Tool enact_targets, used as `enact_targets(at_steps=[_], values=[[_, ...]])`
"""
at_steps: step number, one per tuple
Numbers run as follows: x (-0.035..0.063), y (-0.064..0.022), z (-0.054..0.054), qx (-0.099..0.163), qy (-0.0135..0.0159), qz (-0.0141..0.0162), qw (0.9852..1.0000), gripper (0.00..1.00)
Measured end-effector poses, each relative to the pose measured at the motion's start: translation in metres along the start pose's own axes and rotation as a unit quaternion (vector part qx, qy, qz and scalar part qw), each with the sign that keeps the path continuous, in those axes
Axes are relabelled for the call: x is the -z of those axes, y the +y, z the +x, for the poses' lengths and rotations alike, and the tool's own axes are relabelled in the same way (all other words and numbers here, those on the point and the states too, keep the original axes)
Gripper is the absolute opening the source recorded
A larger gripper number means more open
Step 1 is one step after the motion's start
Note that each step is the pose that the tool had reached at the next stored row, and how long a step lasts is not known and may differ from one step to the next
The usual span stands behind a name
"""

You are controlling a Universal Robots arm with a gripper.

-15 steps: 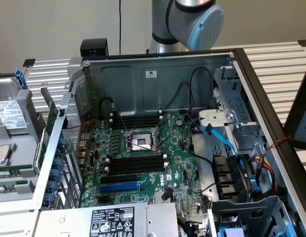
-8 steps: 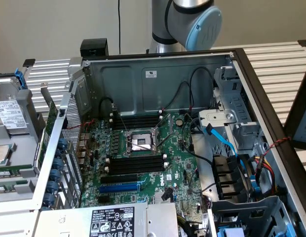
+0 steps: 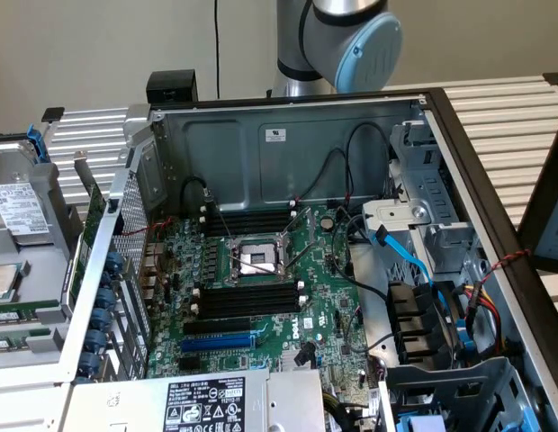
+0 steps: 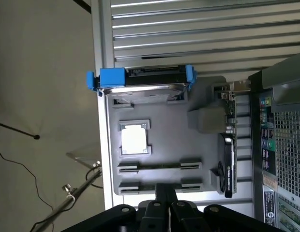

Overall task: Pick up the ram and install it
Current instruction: 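Pick up the ram and move it above insertion slot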

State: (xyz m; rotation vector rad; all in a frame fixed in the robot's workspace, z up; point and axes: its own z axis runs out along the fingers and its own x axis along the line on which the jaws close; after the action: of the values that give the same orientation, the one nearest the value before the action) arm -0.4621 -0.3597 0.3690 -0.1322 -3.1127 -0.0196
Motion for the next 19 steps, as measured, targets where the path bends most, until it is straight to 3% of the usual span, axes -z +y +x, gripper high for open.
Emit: enact_targets(at_steps=[7, 11, 15, 19], values=[[-0.0002, -0.0002, 0.0027, 0.000, -0.0002, 0.0000, 1.0000, 0.11], [-0.0006, -0.0003, 0.0029, 0.032, -0.0001, 0.0007, 0.9995, 0.11], [-0.0018, -0.0002, 0.0029, 0.068, 0.0003, 0.0014, 0.9977, 0.11], [-0.0031, -0.0002, 0.0029, 0.104, 0.0007, 0.0015, 0.9945, 0.11]])
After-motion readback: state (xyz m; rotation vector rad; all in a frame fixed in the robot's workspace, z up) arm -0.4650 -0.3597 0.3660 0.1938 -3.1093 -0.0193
